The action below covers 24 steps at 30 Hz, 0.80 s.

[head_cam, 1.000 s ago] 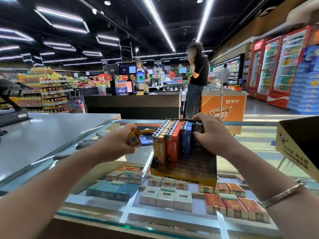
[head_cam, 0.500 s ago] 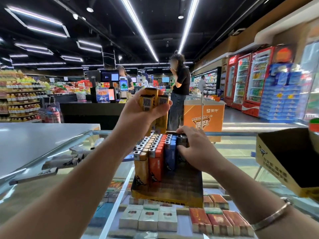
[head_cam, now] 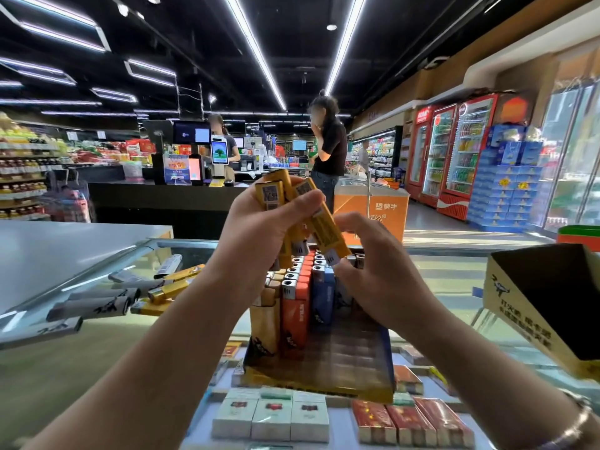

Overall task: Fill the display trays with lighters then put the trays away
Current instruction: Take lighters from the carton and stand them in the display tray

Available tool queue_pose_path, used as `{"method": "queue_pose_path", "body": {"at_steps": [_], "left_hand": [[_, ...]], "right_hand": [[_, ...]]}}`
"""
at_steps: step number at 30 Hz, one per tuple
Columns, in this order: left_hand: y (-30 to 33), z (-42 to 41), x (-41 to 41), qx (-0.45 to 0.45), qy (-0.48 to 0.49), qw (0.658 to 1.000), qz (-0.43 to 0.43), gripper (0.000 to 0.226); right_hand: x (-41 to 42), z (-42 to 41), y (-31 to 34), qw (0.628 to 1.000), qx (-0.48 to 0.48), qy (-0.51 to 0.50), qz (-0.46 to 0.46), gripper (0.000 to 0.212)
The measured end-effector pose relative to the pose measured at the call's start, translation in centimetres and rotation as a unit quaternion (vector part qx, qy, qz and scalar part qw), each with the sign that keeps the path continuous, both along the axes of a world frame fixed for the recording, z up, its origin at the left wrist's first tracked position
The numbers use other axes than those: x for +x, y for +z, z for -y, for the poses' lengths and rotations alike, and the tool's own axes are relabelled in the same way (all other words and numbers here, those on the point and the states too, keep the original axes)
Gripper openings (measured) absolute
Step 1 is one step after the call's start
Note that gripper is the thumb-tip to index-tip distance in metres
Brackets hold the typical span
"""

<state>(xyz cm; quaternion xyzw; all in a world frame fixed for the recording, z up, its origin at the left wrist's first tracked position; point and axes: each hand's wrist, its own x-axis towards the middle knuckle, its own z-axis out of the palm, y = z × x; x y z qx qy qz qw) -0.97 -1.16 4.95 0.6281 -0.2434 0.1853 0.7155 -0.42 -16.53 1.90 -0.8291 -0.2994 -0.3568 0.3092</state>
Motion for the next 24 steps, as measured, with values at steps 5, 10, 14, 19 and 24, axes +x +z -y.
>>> {"method": "queue_pose_path", "body": {"at_steps": [5,10,14,19,24], "left_hand": [[0.2,-0.1,-0.3,-0.024,0.002,0.999,-0.024,0.022],[0.2,-0.3,-0.4,-0.03,-0.009,0.998,-0.049,0.021],[0.1,-0.6,-0.5,0.001,-0.013,0.999,-0.049,0.02],[0.1,-1.2,0.0,-0.032,-0.008,0.998,-0.05,0.026],[0.1,-0.9,-0.1,-0.02,0.017,0.998,-0.062,0.035]], "right_hand": [[-1.2,-0.6,0.5,0.994,0.037,0.089,0.042,0.052],[-1.9,-0.9,0.8,0.989,0.044,0.077,0.121,0.031],[-2.3,-0.9,1.5,0.976,0.05,0.049,0.207,0.019],[-1.5,1.8,3.0,0.963,0.261,0.025,0.059,0.01],[0.0,4.2,3.2,0.956,0.283,0.035,-0.065,0.021]]}}
